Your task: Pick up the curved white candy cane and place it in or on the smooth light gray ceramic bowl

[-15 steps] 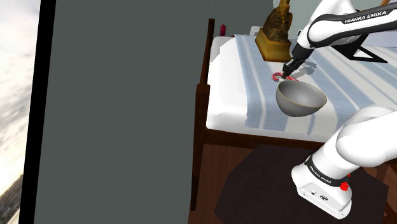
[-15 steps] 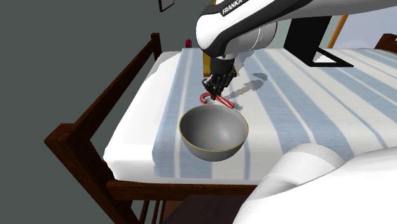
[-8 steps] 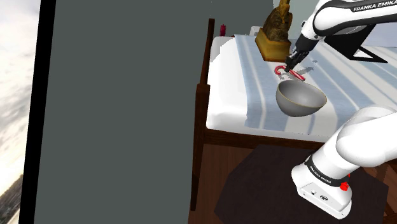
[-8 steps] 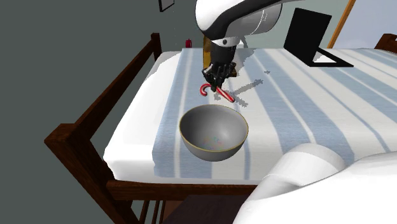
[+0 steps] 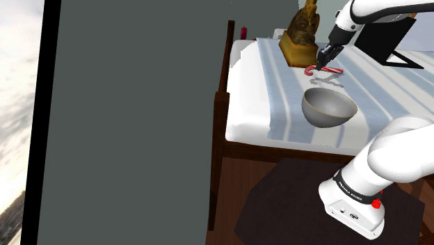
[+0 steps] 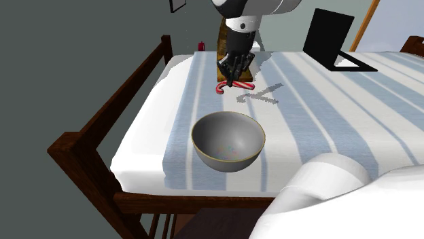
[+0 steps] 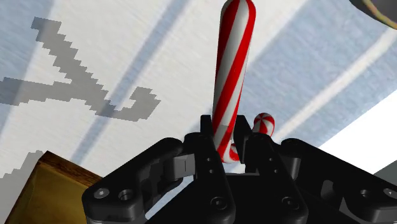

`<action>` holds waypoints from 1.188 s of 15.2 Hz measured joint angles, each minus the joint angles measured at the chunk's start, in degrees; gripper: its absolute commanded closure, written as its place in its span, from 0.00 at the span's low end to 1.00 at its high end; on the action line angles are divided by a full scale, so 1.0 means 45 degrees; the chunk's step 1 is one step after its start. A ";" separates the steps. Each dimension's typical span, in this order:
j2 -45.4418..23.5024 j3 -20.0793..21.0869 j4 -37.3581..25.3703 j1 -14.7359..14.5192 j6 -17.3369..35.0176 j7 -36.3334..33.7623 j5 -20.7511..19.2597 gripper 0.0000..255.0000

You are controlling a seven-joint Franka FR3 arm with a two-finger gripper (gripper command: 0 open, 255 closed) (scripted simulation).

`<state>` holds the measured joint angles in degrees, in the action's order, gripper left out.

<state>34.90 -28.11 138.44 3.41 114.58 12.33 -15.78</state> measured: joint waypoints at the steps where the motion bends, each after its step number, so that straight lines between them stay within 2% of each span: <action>1: 0.0013 0.0040 -0.0167 -0.0015 -0.0180 0.0005 0.0031 1.00; 9: 0.0076 0.0352 -0.1410 -0.0120 -0.1496 0.0011 0.0257 1.00; 18: 0.3857 0.2411 0.0983 0.0447 -0.3189 -0.1516 0.0397 1.00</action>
<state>52.26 -17.26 142.86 5.42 100.23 5.51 -14.00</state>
